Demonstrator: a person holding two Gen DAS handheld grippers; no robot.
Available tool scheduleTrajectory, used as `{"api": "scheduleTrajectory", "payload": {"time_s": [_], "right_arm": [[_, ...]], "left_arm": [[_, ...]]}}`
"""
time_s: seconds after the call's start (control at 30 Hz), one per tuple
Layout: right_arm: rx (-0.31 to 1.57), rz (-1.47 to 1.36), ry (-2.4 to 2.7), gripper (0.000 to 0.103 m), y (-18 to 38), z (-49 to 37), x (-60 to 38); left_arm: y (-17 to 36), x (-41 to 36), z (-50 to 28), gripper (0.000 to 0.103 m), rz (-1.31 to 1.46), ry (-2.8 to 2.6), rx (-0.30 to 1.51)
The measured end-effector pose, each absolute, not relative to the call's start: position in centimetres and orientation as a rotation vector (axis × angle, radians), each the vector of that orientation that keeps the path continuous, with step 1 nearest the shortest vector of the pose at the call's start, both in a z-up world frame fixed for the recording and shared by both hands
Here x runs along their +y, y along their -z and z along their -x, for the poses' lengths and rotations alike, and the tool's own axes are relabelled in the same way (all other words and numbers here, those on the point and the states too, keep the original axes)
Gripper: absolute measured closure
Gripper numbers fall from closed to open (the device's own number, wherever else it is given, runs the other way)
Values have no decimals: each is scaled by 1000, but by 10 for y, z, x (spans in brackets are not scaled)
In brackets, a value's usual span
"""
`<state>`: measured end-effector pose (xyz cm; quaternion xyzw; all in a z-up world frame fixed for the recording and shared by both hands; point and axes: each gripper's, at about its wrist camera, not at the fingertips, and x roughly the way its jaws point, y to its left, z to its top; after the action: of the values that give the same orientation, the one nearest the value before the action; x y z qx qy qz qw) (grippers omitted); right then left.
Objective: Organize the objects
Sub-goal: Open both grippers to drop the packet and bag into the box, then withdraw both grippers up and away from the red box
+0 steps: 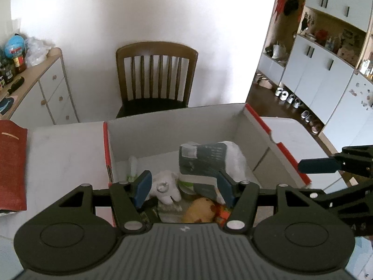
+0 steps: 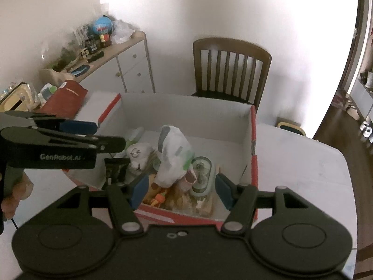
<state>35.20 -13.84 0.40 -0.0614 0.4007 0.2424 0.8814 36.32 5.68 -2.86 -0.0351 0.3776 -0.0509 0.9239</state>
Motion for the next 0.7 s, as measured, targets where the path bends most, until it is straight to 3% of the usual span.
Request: {"api": "scheduleTrajectory", "payload": {"time_s": [0.2,0.33,0.43,0.7], "right_arm": [[803,85,-533,40,-15,-334,-152],[767,86,-552,33,-19,-320,-158],[738,85,-558,32,-22,-310,-161],[693,50,-554,20,-27,-290,-174]], "left_arm": [[20,48,-338,42,67,122,737],[17,41,-320,42,72,130,720],[15,38,-308,31,86,133,709],[12,36,-279,22,116,113,691]]}}
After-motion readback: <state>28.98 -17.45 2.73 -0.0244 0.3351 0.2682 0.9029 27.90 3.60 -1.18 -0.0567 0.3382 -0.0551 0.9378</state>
